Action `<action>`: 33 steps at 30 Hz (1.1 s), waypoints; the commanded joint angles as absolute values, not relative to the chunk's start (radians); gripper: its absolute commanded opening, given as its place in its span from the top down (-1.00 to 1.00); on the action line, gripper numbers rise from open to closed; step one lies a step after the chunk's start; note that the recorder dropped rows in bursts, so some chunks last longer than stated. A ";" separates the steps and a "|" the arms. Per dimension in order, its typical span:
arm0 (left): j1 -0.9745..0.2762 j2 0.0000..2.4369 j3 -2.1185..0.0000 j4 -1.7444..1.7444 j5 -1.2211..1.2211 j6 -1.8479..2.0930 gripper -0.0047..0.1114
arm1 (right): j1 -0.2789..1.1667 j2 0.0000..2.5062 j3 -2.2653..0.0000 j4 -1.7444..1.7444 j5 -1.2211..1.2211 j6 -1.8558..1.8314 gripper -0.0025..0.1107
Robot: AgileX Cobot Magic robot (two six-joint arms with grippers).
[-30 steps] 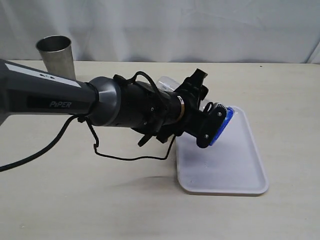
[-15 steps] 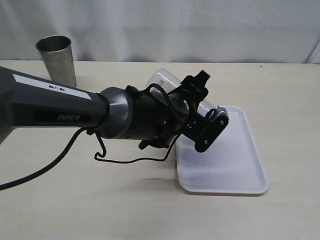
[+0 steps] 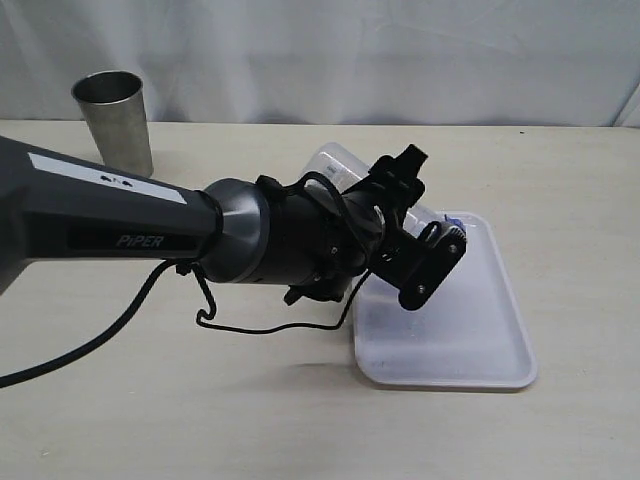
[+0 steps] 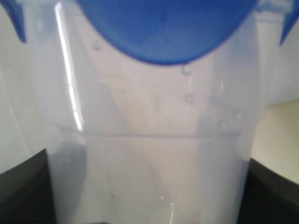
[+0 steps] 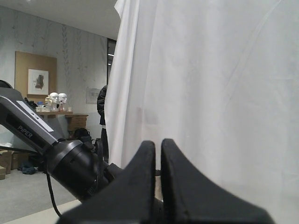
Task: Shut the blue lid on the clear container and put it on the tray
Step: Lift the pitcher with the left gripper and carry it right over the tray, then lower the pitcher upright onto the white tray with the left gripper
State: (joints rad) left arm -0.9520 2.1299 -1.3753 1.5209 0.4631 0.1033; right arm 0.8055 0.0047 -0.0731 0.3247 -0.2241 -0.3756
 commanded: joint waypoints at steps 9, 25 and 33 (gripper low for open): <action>-0.954 2.117 -1.388 1.524 0.337 -0.102 0.92 | 0.803 0.000 -0.070 0.325 -0.219 -0.374 0.88; -0.924 2.117 -1.388 1.523 0.124 -0.357 0.92 | 0.803 0.000 -0.070 0.325 -0.219 -0.374 0.88; -0.785 2.117 -1.388 1.409 -0.282 -0.599 0.92 | 0.803 0.000 -0.070 0.325 -0.219 -0.374 0.88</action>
State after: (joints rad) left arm -0.8093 2.1299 -1.3753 1.4900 -0.1718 -0.5693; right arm 0.8055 0.0047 -0.0731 0.3247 -0.2241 -0.3756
